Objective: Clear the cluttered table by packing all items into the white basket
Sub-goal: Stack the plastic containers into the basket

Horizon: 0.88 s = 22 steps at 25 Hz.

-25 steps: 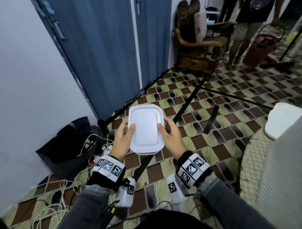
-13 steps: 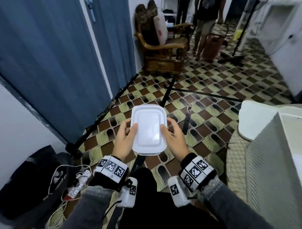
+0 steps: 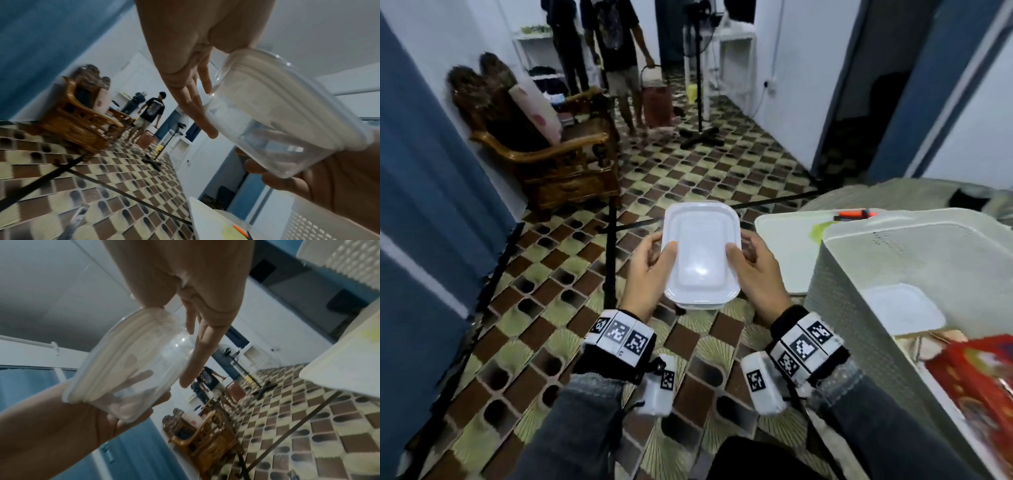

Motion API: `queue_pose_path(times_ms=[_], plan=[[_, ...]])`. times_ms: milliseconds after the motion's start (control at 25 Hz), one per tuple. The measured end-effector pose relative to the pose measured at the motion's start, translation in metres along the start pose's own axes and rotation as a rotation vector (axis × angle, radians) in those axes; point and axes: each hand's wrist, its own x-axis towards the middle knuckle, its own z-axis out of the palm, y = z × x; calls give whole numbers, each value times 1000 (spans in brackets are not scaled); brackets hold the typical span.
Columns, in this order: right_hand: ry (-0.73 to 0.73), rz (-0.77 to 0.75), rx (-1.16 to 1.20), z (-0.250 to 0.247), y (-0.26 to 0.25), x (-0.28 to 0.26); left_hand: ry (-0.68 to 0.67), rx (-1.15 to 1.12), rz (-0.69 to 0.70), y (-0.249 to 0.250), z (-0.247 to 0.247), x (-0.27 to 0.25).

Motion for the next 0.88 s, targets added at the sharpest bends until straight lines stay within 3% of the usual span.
queue_pose_path(times_ms=[160,360,640,880], plan=[[239,-18,-61,-28,-18,37,-235,-39,-24,16,42,70],[534,5,-82,-75,-43,49,-555,-69,53,46,110,109],[832,88,-102,-167,-78,37,-917,-91,128,84,228,116],[1012,153,-132,-236,-60,27,-1120,60,226,90,321,110]])
